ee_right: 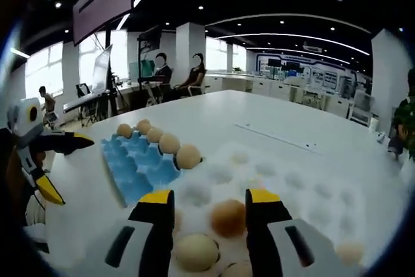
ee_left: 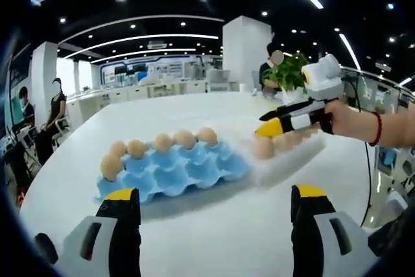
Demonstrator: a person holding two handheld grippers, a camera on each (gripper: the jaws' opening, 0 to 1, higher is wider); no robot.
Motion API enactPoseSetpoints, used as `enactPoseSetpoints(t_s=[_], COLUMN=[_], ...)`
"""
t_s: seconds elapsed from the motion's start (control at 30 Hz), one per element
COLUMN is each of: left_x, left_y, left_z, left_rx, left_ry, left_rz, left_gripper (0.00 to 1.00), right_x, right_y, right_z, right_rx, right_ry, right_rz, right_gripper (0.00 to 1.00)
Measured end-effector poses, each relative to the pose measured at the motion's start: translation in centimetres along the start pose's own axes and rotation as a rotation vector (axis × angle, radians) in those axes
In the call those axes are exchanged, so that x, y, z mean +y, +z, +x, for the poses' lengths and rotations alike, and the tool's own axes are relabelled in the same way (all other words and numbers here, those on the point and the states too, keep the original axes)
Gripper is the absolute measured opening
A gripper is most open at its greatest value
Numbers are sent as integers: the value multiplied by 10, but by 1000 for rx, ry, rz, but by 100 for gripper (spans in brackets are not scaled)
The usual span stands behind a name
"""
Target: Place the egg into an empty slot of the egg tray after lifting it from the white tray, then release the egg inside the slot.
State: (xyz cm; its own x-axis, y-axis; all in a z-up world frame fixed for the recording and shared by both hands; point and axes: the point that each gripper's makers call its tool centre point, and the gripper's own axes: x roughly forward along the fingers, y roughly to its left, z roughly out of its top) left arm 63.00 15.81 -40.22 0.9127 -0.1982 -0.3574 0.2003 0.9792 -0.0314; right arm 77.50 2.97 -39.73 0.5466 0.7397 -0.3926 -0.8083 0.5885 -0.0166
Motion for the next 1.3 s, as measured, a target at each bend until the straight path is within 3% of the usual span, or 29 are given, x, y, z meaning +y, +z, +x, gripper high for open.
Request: enactPoseSetpoints(t_s=[0.5, 0.53, 0.63, 0.67, 0.8, 1.07, 1.3], left_x=[-2, -2, -2, -2, 3, 4, -4], left_y=[4, 4, 4, 4, 4, 5, 5], left_z=[4, 5, 5, 4, 3, 5, 3], left_rx=[-2, -2, 0, 1, 1, -6, -11], left_ry=[-11, -12, -14, -11, -3, -15, -29], left_rz=[14, 12, 12, 21, 21, 26, 33], left_gripper=[97, 97, 97, 97, 97, 96, 96], right_x=[-11, -12, -12, -15, -20, -30, -30], right_y=[-15, -16, -17, -18, -19, -25, -29], right_z=[-1, 0, -1, 0, 5, 3, 0], right_rx=[16, 26, 35, 75, 109, 159, 184], right_ry=[-59, -101, -113, -159, -203, -383, -445], right_rz=[29, 7, 7, 7, 22, 133, 170], right_gripper=[36, 36, 35, 34, 33, 30, 29])
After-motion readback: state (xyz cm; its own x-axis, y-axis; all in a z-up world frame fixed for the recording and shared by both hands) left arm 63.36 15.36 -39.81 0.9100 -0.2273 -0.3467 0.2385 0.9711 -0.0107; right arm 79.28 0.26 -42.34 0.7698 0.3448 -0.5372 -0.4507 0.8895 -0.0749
